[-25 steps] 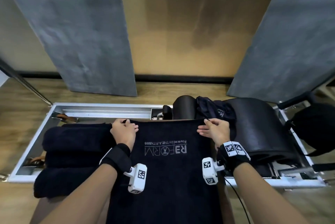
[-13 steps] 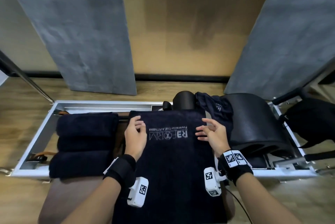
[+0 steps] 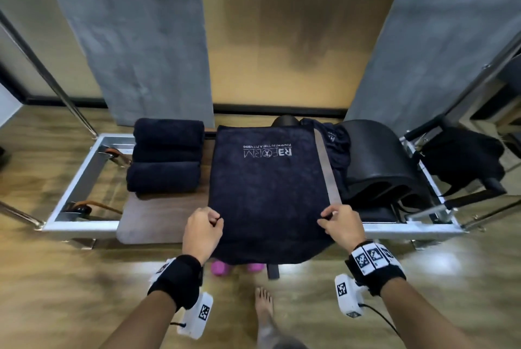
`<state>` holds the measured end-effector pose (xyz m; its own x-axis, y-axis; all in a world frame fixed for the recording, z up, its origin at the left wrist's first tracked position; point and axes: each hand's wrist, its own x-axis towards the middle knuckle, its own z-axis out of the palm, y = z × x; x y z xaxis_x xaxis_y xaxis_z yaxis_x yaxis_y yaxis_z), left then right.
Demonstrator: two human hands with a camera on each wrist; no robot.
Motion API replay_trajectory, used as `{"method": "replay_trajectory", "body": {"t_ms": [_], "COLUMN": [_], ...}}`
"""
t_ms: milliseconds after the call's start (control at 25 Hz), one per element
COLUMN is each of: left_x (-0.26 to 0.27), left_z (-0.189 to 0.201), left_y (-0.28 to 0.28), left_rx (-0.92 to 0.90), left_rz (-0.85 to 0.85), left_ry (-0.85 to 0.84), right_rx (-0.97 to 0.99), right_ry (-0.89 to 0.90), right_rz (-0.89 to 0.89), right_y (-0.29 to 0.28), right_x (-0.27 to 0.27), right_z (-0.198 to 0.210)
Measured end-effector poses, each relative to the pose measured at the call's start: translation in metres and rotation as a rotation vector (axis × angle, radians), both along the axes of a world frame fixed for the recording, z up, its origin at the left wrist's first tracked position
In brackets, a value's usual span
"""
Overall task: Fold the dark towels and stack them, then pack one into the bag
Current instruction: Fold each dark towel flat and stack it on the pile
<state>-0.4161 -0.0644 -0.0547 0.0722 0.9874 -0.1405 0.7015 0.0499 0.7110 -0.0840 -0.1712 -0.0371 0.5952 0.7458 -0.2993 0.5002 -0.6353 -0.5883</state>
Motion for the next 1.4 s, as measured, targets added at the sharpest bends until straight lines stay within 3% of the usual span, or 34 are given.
{"method": "replay_trajectory", "body": {"t_ms": [120,280,480,600,840,1000,1080,1200,1280,1400], "left_x": [-0.009,-0.006,0.023,0.063,0.115,0.09,0.069,0.051,0.046,0.043], "left_z": [0.003,0.01,0.04,0.064,0.069,0.034,0.018,0.009,0.009,0.013], "left_y": [-0.016,-0.015,0.023,0.069,0.134,0.115,0.098,0.071,0.059,0.055], "left_rx": [0.02,0.083,0.257,0.336,0.127,0.094,0.045,-0.086,-0.136,-0.127], "left_rz": [-0.038,-0.092,-0.085,-0.084,-0.152,-0.06,0.019,-0.005,-0.006,0.073], "left_ry": [0.089,0.177,-0.01,-0.1,-0.34,-0.205,-0.043,0.141,0.155,0.057], "right_rx": [-0.042,-0.038,0.165,0.318,0.35,0.276,0.193,-0.015,-0.081,-0.013], "right_ry": [-0.09,-0.05,0.041,0.105,0.257,0.302,0.234,0.124,0.143,0.364], "right_rz": [0.022,0.058,0.054,0.078,0.054,0.018,-0.013,-0.024,-0.024,-0.093], "right_y": [-0.016,-0.014,0.037,0.098,0.195,0.169,0.139,0.098,0.082,0.078], "right_x": [-0.005,-0.007,-0.001,0.003,0.006,0.016,0.021,0.021,0.014,0.004], "right_z": [-0.003,-0.001,0.026,0.05,0.064,0.032,0.015,-0.005,-0.012,-0.006]}}
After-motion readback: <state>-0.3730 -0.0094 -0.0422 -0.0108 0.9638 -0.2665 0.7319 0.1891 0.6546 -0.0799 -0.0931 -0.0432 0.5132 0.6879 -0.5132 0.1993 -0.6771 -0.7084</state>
